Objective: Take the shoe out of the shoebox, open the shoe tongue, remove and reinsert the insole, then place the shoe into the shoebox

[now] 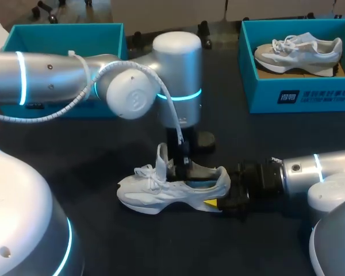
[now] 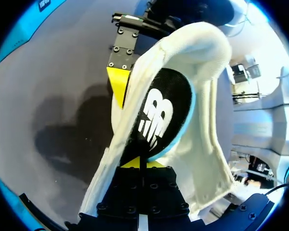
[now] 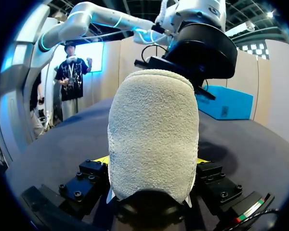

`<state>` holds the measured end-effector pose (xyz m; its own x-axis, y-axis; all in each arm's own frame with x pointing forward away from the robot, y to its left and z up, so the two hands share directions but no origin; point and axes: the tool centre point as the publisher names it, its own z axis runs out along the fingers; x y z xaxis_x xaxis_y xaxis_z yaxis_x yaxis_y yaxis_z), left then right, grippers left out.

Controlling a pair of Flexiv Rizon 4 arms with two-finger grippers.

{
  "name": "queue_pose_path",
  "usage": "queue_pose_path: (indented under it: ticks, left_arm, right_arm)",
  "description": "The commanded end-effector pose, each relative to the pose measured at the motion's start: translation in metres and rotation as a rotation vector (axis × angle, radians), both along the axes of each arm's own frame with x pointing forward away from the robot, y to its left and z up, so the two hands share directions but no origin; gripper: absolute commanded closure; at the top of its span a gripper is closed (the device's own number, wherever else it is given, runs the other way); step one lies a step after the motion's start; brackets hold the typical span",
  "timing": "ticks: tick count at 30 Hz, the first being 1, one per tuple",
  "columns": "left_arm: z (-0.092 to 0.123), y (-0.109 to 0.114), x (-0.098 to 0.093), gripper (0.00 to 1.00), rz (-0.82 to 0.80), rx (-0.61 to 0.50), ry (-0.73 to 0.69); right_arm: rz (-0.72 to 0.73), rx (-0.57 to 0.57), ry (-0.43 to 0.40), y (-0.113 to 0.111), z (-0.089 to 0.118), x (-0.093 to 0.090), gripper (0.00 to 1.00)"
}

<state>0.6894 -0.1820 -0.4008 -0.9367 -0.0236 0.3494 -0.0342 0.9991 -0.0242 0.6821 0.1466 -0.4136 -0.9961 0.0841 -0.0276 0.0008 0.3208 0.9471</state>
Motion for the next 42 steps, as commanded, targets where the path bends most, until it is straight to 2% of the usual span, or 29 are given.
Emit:
queue_pose_path:
  ticks: [1,5,21,31,35,37,42]
  left_arm:
    - [0.008,0.011,0.007,1.0,-0.015,-0.033,0.043]
    - [0.02,0.012,0.004,1.0,-0.034,-0.068,0.09]
    - [0.053,0.022,-0.008,1.0,-0.069,-0.167,0.131]
    - [0.067,0.02,-0.01,1.0,-0.062,-0.191,0.098]
    - [0.069,0.016,-0.013,0.9,-0.053,-0.19,0.058]
    - [0.07,0.014,-0.014,0.67,-0.046,-0.191,0.042]
    - [0.071,0.01,-0.015,0.63,-0.039,-0.197,0.023]
  right_arm:
    - [0.0,-0.006,0.0,0.001,-0.001,-0.004,1.0]
    - [0.0,-0.006,0.0,0.001,-0.001,-0.004,1.0]
    - [0.0,-0.006,0.0,0.001,-0.001,-0.004,1.0]
    - [0.0,-0.006,0.0,0.001,-0.001,-0.004,1.0]
    - [0.0,-0.006,0.0,0.001,-0.001,-0.004,1.0]
    - [0.0,-0.006,0.0,0.001,-0.001,-0.004,1.0]
    - [0.0,-0.006,0.0,0.001,-0.001,-0.004,1.0]
